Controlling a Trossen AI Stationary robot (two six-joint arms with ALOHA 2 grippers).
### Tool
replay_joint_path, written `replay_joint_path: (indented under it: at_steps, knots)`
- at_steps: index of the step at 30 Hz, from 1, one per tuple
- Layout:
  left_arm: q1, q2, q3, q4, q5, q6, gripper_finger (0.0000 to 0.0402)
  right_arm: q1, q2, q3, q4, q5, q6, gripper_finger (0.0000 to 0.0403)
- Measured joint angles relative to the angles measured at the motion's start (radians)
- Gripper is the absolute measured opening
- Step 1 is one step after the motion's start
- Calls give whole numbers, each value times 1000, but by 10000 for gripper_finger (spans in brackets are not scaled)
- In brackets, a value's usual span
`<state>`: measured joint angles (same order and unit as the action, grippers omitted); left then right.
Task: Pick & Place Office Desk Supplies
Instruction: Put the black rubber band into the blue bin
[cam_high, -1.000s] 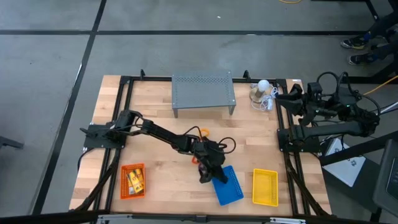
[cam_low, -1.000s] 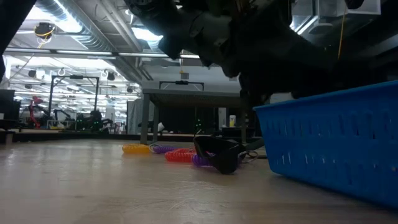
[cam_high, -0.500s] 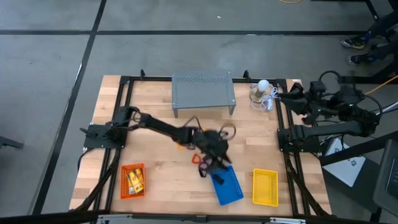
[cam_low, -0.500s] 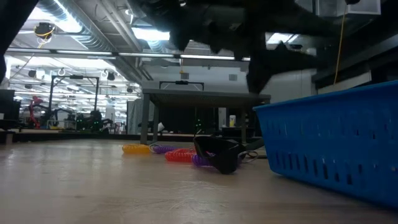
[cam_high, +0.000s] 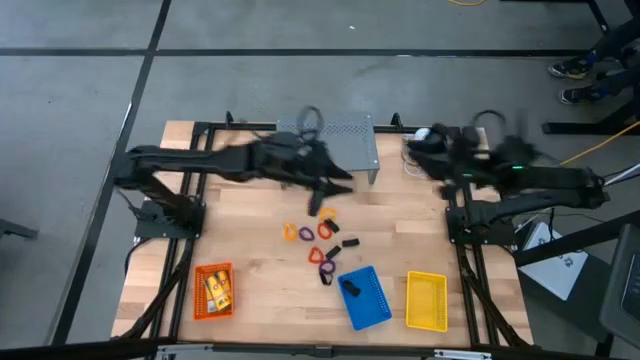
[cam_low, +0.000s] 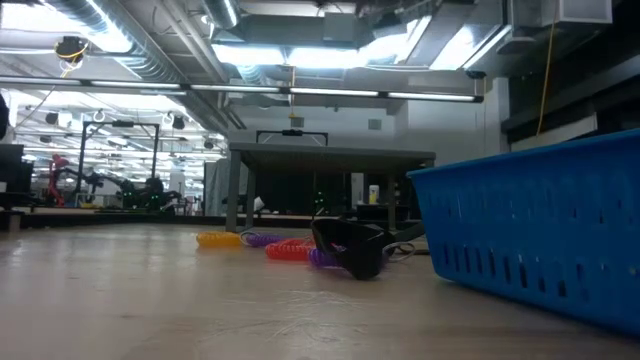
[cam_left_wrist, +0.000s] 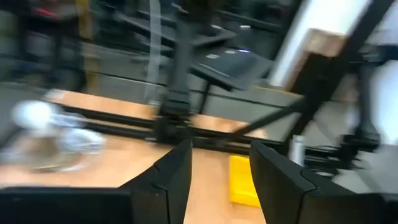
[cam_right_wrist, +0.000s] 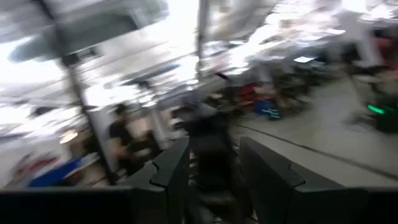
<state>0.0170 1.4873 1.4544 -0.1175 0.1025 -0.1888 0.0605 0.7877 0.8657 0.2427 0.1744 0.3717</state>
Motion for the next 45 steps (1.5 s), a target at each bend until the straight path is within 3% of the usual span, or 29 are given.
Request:
replay_joint_path:
  at_steps: [6, 12, 19, 23, 28, 36, 45]
  knots:
    - [-18, -245, 0, -201, -271, 53, 155, 0, 194, -1, 154, -9, 161, 143]
    - [-64, -417, -21, -370, -529, 73, 155, -1, 291, -1, 163, -10, 360, 143]
    - [-89, -566, -137, -405, -592, 10, 155, -26, 378, -1, 196, 65, 316, 143]
    - [-106, -618, -240, -407, -637, -57, 155, -57, 432, -1, 293, -142, 337, 143]
    - [-127, -666, -374, -345, -656, -149, 155, -40, 473, 1, 459, -198, 243, 143]
    - [-181, -709, -495, -299, -702, -229, 155, -33, 475, 1, 364, -194, 195, 143]
    - [-206, -732, -500, -297, -736, -236, 155, -38, 476, 1, 231, -133, 191, 143]
